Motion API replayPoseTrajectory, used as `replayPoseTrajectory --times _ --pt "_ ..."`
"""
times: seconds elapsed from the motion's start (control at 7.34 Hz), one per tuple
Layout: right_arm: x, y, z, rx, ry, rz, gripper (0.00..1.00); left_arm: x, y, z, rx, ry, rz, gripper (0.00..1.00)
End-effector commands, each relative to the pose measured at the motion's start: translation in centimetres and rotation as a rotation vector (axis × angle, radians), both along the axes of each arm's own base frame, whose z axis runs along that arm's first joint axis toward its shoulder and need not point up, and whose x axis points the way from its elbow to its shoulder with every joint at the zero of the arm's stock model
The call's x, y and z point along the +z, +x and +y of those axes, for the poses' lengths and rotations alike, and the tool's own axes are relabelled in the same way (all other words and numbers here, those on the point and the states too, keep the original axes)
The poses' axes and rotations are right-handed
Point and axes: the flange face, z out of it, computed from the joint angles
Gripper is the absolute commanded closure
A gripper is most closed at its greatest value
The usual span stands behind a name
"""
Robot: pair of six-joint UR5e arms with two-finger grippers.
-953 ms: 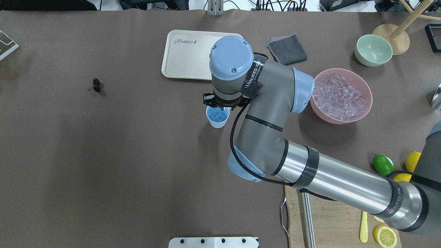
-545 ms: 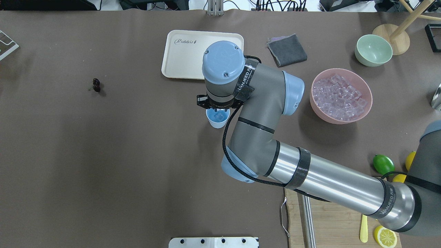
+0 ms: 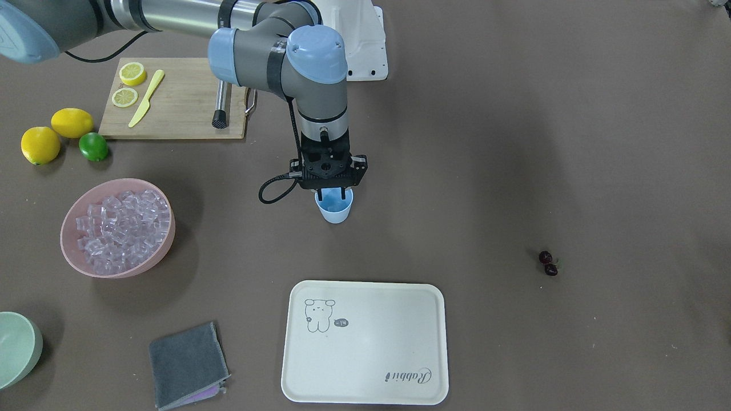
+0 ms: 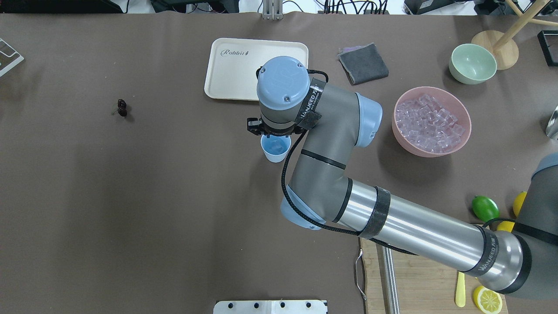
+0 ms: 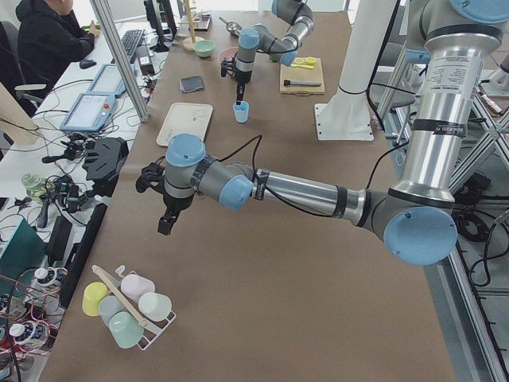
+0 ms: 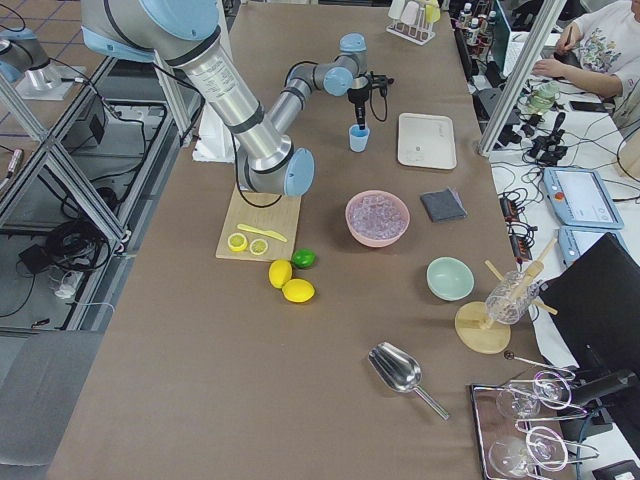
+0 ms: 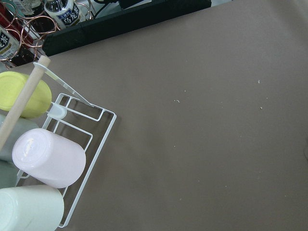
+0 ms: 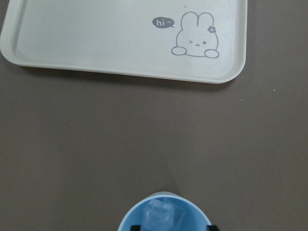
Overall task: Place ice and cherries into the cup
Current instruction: 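Open the right gripper to drop the ice cube into the cup, then move the right gripper back over the ice bowl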
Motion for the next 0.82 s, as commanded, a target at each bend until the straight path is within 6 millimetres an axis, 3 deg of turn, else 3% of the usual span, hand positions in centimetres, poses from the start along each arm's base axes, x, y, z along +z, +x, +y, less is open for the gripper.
replayPoseTrajectory --times 0.0,0.14,0.27,0.41,0.54,0.68 --pt "-1.6 2.1 -0.5 0.019 0.037 -0.021 0.02 0.1 0.4 -0.2 0.006 -0.002 0.0 0.02" --pt "-0.4 6.2 -1.9 0.023 0.019 -0.023 0.02 0.1 1.4 -0.2 0.022 -0.002 -0.001 0.02" --pt "1.5 13.8 -2.7 -0.074 0.035 -0.053 0.02 0.2 1.8 -0.2 0.029 -0.005 -0.003 0.02" --pt "5.4 20.2 -2.7 -0.172 0.043 -0.087 0.02 0.2 1.9 -0.2 0.031 -0.005 -0.001 0.02" --pt "8.6 24.7 -3.8 -0.227 0.057 -0.099 0.02 0.2 2.0 -0.2 0.032 -0.004 -0.003 0.02" --pt "13.0 27.8 -4.7 -0.344 0.107 -0.088 0.02 0.2 2.0 -0.2 0.032 -0.005 -0.003 0.02"
